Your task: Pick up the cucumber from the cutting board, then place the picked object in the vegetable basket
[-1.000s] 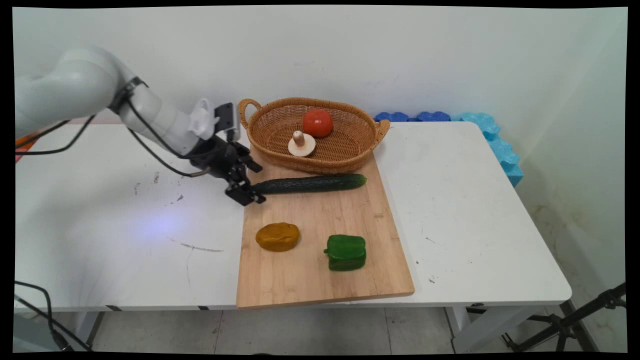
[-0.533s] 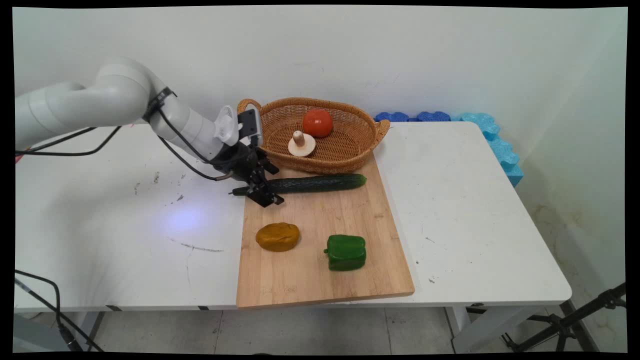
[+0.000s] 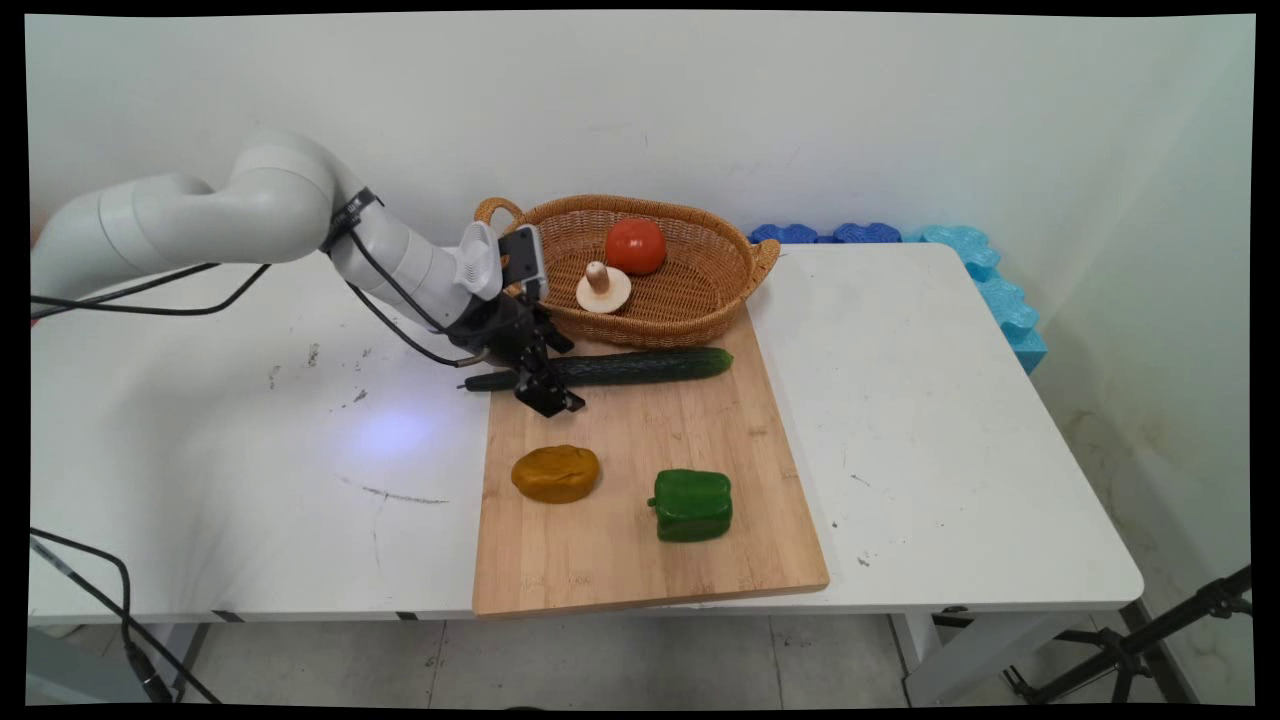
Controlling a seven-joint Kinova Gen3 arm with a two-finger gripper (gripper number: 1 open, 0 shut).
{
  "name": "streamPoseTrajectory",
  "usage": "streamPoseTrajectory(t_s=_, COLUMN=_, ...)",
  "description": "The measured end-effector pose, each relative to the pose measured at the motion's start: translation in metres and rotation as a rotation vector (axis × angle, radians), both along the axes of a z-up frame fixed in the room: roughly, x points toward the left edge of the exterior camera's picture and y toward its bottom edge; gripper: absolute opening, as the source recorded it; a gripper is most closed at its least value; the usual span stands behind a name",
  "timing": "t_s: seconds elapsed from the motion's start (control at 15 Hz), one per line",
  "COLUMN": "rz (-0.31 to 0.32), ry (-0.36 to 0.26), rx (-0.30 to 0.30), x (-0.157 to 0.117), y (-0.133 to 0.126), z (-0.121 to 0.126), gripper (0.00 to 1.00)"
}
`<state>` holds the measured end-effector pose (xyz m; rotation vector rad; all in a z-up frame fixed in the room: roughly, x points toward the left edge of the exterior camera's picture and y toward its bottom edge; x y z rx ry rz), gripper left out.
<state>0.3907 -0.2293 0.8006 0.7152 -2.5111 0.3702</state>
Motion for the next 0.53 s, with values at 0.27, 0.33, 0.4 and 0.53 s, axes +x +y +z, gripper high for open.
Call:
streamPoseTrajectory(t_s=0.27, rz=0.000, ry=-0.007, rx=-0.004, x=-0.0024, y=-0.0019, z=-0.0024, gripper=0.00)
streamPoseTrajectory(t_s=0.33, rz=-0.002, ry=-0.009, rx=-0.004, x=-0.0028, y=-0.0017, z=-0.0028, gripper=0.00)
streamPoseTrajectory(t_s=0.4, rz=-0.006, ry=-0.011, rx=-0.004, x=-0.0034, y=-0.0011, z=-0.0030, gripper=0.00)
streamPoseTrajectory(t_s=0.53, rz=-0.018, ry=-0.012, rx=-0.003, x=-0.0046, y=0.0010, z=-0.0024, gripper=0.00)
